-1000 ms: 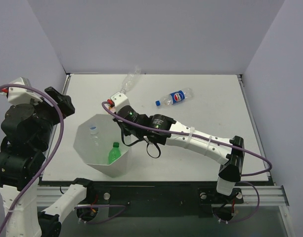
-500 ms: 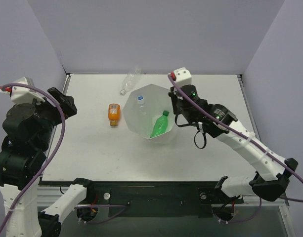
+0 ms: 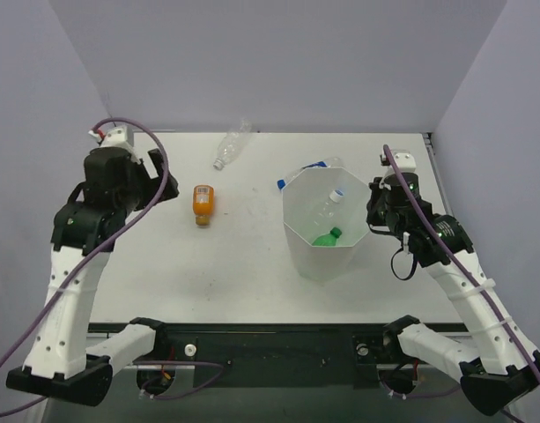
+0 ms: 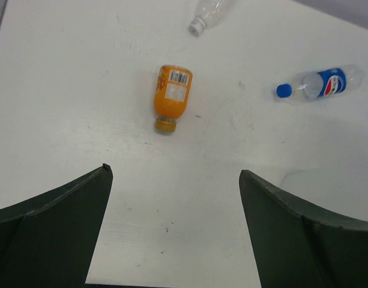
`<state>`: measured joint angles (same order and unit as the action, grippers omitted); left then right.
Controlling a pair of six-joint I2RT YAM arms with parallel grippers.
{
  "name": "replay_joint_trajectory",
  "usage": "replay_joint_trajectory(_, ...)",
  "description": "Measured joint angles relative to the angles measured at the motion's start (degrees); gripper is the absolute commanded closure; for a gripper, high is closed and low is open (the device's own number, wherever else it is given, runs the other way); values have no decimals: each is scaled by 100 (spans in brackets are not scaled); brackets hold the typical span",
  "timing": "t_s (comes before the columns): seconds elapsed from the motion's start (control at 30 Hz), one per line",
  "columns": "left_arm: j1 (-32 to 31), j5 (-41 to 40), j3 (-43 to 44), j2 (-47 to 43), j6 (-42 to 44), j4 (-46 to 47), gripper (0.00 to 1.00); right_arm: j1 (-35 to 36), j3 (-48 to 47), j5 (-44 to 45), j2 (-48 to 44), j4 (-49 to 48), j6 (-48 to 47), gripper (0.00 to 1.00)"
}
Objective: Put the plastic bottles in the bin
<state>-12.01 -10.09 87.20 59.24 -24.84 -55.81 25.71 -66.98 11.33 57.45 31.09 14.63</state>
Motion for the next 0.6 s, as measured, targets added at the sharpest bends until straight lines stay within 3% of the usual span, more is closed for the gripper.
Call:
replay_joint_trajectory(0.07,0,85,-236,254,-11,26,2,-107,109,-107,-118,39,59,76)
replay_joint_trajectory(0.1,0,103,-380,415,-20,50,2,-138,136,-142,-160,66,98,56)
replay_joint_trajectory(0.17,0,98,-662,704,-24,90,2,-175,142,-181,-199,103,142,34)
replay_joint_trajectory(0.2,0,85,-793,822,-24,114,2,-177,142,-173,-210,111,160,30)
replay_joint_trajectory(0.27,0,0,-970,973,-24,157,2,-179,142,-162,-232,153,144,13)
replay_joint_trajectory(0.6,-33,-538,-2118,1209,-146,1250,2,-195,79,463,-798,433,138,5)
